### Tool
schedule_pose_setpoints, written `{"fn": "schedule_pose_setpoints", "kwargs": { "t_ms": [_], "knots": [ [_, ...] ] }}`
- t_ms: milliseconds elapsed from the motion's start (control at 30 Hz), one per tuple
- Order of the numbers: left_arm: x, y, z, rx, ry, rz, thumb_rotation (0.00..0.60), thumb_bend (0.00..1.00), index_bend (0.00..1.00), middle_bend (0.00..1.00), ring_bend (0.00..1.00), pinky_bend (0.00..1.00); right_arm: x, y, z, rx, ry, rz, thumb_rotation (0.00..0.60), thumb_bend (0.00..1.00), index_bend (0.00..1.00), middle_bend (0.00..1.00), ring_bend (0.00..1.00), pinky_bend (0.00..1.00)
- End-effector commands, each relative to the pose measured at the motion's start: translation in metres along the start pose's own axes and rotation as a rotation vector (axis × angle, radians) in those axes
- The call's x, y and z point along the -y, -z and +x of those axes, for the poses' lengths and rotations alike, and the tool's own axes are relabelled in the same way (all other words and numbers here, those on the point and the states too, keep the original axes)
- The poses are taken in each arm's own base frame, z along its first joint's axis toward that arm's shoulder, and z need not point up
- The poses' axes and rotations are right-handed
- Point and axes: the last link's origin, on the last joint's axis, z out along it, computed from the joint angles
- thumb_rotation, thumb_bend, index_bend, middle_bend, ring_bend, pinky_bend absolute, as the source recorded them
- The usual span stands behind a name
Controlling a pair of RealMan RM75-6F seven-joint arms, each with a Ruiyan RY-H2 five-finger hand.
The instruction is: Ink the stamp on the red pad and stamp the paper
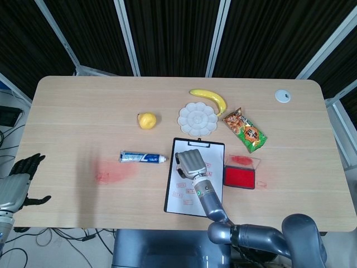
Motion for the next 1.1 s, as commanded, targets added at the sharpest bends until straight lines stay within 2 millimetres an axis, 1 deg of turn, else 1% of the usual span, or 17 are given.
{"fn": "schedule_pose_setpoints", "kwargs": {
  "t_ms": [33, 433, 800, 1100],
  "knots": [
    [0.0, 0.0, 0.0, -0.001, 0.002, 0.001, 0.6, 0.01, 0.0, 0.0, 0.0, 0.0, -0.001, -0.001, 0.0, 0.0, 0.001, -0.003, 0.6, 0.87, 0.91, 0.81, 0.9, 0.88],
    [0.0, -0.001, 0.0, 0.002, 0.002, 0.004, 0.6, 0.01, 0.0, 0.0, 0.0, 0.0, -0.005, -0.004, -0.004, 0.008, 0.004, -0.021, 0.6, 0.87, 0.91, 0.81, 0.9, 0.88],
    [0.001, -0.002, 0.001, 0.001, 0.006, 0.006, 0.6, 0.01, 0.0, 0.0, 0.0, 0.0, -0.006, -0.003, -0.015, 0.031, 0.006, -0.035, 0.6, 0.87, 0.91, 0.81, 0.9, 0.88],
    [0.002, -0.003, 0.001, 0.005, 0.008, 0.009, 0.6, 0.02, 0.0, 0.0, 0.0, 0.0, -0.008, -0.001, -0.019, 0.039, 0.006, -0.038, 0.6, 0.87, 0.92, 0.81, 0.9, 0.88]
  ]
}}
